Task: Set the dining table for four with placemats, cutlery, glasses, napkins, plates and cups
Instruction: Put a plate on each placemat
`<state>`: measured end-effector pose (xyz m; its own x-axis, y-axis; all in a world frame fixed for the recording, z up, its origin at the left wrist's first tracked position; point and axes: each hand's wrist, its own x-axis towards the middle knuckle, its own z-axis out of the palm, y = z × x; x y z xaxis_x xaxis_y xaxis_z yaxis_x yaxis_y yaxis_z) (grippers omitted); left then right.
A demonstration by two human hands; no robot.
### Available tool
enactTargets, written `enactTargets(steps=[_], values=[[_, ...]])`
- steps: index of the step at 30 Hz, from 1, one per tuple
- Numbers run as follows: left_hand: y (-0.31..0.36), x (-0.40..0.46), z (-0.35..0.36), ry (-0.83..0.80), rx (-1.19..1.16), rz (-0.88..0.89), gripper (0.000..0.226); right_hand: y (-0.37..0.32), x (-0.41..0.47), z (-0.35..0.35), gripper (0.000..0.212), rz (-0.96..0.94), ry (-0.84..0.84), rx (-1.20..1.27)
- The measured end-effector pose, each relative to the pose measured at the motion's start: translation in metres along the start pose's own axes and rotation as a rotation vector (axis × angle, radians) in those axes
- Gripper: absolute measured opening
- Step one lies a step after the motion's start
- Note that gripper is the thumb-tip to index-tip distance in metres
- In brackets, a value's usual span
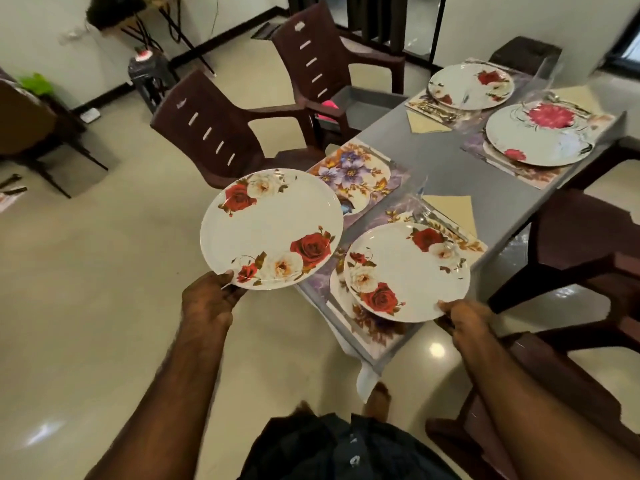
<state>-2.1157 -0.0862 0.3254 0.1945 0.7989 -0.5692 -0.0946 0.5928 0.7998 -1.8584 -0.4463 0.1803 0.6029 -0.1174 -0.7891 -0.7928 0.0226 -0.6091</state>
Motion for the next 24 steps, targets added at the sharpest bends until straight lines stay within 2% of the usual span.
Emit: enactTargets(steps=[3, 6, 7, 9, 10, 12, 14, 18, 20, 24], values=[[0.007, 0.015, 0.029, 0.001, -0.012, -0.030, 0.017, 0.000, -0.002, 0.022, 0.035, -0.059, -0.054, -0.058], [0.014, 0.026, 0.051, -0.015, -0.012, -0.039, 0.019, 0.003, 0.006, 0.033, 0.022, -0.025, 0.004, -0.217], [0.017, 0.029, 0.057, -0.022, -0.010, -0.040, 0.019, 0.003, 0.012, 0.034, 0.025, -0.018, 0.059, -0.270], [0.022, 0.033, 0.066, -0.029, -0.009, -0.041, 0.019, 0.001, 0.024, 0.031, 0.040, -0.061, 0.166, -0.530], [0.024, 0.035, 0.070, -0.029, -0.009, -0.043, 0.019, -0.001, 0.025, 0.030, 0.046, -0.102, 0.195, -0.662], [0.027, 0.039, 0.075, -0.038, -0.015, -0.047, 0.021, -0.003, 0.027, 0.029, 0.047, -0.197, 0.195, -0.770], [0.029, 0.044, 0.080, -0.053, -0.020, -0.059, 0.023, -0.005, 0.033, 0.028, 0.046, -0.247, 0.216, -0.815], [0.029, 0.052, 0.088, -0.058, -0.013, -0.072, 0.025, -0.013, 0.035, 0.029, 0.053, -0.207, 0.289, -0.915], [0.028, 0.053, 0.092, -0.061, -0.002, -0.075, 0.028, -0.014, 0.035, 0.024, 0.049, -0.160, 0.309, -0.934], [0.024, 0.052, 0.099, -0.068, 0.034, -0.077, 0.026, -0.010, 0.045, 0.012, 0.040, -0.102, 0.248, -0.793]])
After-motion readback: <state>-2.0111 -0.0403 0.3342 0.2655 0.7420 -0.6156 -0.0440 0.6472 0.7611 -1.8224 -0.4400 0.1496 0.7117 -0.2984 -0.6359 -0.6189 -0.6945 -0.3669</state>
